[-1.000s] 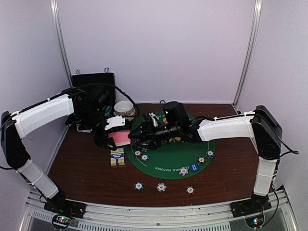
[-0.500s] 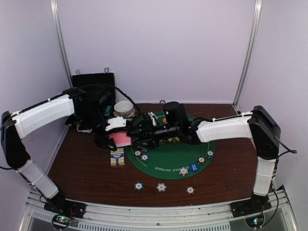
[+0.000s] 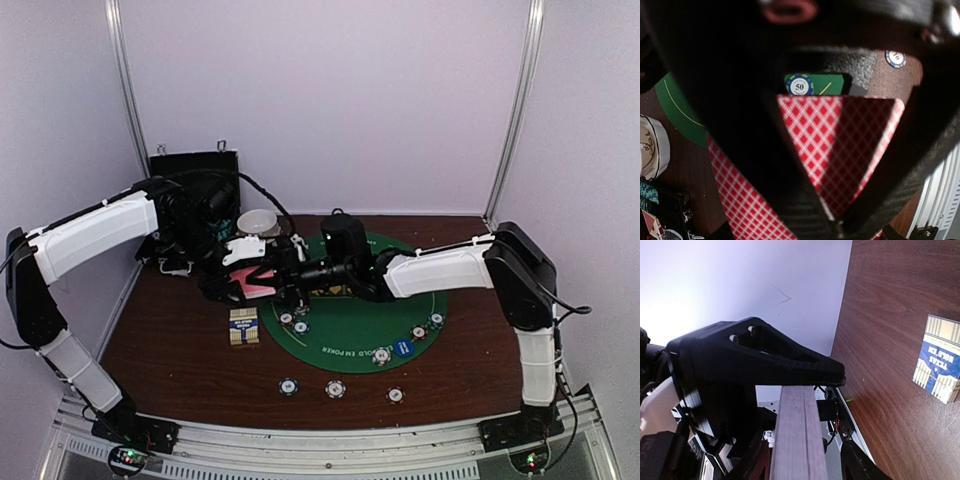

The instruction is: Distribute texas hold em gaming equipment

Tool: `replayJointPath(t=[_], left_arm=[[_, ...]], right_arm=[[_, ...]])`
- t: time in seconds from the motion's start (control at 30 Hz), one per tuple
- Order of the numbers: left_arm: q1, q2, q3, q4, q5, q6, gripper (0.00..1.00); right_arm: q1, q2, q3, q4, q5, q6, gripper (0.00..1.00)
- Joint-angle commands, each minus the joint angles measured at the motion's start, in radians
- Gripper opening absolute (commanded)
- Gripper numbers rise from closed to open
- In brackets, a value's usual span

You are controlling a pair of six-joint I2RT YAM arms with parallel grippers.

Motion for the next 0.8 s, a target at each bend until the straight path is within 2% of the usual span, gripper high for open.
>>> replayJointPath(t=[0.0,0.07,0.13,0.2,0.23,0.33,0.37,0.57,0.77], left_arm=[[-0.008,0.018,0.039,0.022,-0.012,0.010,0.00],[-0.008,0.019,0.036,0.035,-0.023,0.008,0.00],[-0.008,0.018,0.034,0.040,-0.026,0.002,0.13],[-0.007,0.014,0.028,0.052,-0.025,-0.015,0.50],[-0.008,0.008,0.020,0.066,-0.024,-0.021,0.63],[-0.007,-0.029,-0.021,0.119,-0.005,-0.027,0.95],[-0.008,-0.040,-0.025,0.126,0.005,-0.028,0.97],[-0.006,-0.040,-0.030,0.140,0.076,-0.065,0.98],[-0.006,-0.033,-0.039,0.155,0.112,-0.049,0.97]], right_arm=[[0.010,0.045,0.042,0.135,-0.035,0.095,0.41],[0.008,0.051,0.039,0.152,-0.036,0.107,0.29],[0.008,0.050,0.031,0.157,-0.036,0.112,0.21],[0.005,0.047,0.024,0.164,-0.034,0.114,0.14],[0.004,0.044,0.022,0.168,-0.034,0.117,0.09],[-0.001,0.041,0.013,0.190,-0.036,0.131,0.06],[-0.002,0.041,0.011,0.206,-0.039,0.139,0.06],[-0.003,0.056,0.001,0.311,-0.047,0.216,0.05],[-0.002,0.051,-0.006,0.320,-0.047,0.229,0.04]])
